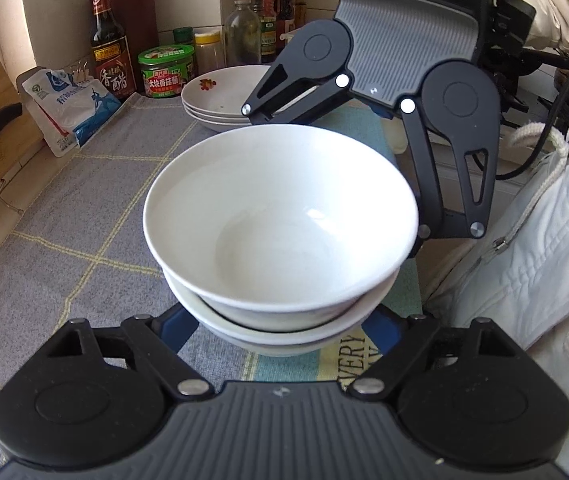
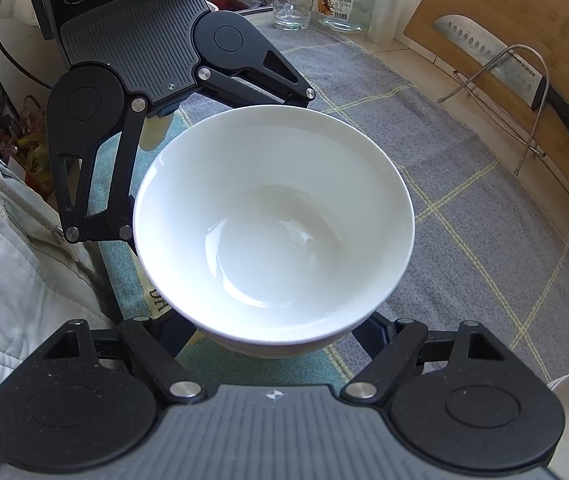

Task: Organize plates and bowls
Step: 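Carry the bowl stack with both grippers over to the white plate stack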

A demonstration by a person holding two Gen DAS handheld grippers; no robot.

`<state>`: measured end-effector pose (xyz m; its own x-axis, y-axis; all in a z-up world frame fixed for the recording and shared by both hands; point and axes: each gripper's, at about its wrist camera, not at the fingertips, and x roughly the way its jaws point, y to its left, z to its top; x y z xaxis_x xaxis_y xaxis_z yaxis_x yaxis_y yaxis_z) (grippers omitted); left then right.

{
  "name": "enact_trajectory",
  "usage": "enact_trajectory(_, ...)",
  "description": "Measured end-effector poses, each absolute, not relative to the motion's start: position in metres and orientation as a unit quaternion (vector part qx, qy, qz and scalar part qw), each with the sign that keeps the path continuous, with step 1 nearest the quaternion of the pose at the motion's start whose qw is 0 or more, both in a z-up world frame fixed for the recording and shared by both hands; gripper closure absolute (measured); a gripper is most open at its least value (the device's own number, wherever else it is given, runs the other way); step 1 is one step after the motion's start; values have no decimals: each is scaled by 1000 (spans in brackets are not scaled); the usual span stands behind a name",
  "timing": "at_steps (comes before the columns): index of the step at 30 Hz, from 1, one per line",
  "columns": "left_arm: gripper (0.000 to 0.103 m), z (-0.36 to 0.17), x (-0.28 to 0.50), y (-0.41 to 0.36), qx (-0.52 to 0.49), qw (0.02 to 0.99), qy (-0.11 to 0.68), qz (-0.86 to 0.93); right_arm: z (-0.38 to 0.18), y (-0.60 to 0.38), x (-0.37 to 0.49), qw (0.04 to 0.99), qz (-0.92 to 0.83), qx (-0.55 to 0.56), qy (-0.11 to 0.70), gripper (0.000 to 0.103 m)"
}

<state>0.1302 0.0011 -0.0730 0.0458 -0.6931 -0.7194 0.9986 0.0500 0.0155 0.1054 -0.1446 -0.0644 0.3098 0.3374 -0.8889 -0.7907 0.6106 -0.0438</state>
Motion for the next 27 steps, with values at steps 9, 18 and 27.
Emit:
enact_trajectory(9, 16, -59, 132, -39, 270, 676, 272, -629, -46, -183, 103, 770, 368, -258, 453, 16)
enact_trajectory(18, 16, -50, 128, -90, 275, 678, 264, -629, -33, -233, 101, 774, 365, -267, 444, 16)
enact_trajectory(27, 16, -39, 134, -155, 282, 675, 241, -638, -20, -293, 102, 786, 344, -275, 434, 16)
